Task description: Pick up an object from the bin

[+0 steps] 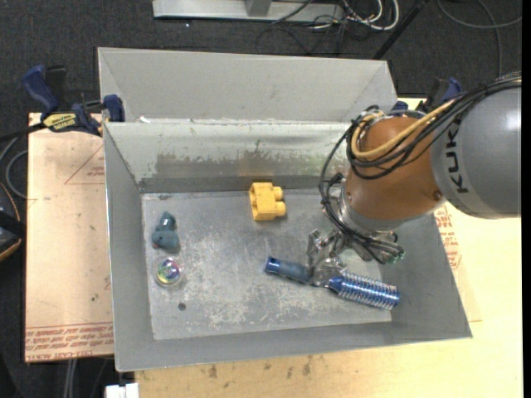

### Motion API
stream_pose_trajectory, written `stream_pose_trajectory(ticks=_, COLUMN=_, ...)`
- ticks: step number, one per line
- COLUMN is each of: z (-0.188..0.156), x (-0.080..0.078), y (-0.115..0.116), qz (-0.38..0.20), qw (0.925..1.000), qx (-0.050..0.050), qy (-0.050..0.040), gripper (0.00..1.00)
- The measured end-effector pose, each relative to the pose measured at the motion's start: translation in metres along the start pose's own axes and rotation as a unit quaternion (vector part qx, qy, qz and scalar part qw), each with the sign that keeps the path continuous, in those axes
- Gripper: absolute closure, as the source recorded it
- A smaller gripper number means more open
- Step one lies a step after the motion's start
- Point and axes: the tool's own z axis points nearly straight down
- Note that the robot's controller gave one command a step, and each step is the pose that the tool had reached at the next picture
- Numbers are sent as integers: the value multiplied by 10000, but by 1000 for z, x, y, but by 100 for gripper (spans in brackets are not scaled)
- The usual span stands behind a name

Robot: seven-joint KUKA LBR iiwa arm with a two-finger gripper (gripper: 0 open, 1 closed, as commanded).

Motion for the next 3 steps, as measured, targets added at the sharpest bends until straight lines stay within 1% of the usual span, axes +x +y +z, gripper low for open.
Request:
stream_pose_trajectory(ticks=1, z=-74, x=-1, y=9, qz=89, qw=10000, qx=23, qy=-38, gripper=100)
stream_pose_trajectory(ticks=2, z=-64, x=-34, y=-38, qz=-1134, qw=9936, qx=13, qy=-14, gripper=100)
stream_pose_trajectory(ticks=3, z=-64, x=-34, y=-37, qz=-1136, qw=9935, qx=2, qy=-12, gripper=0)
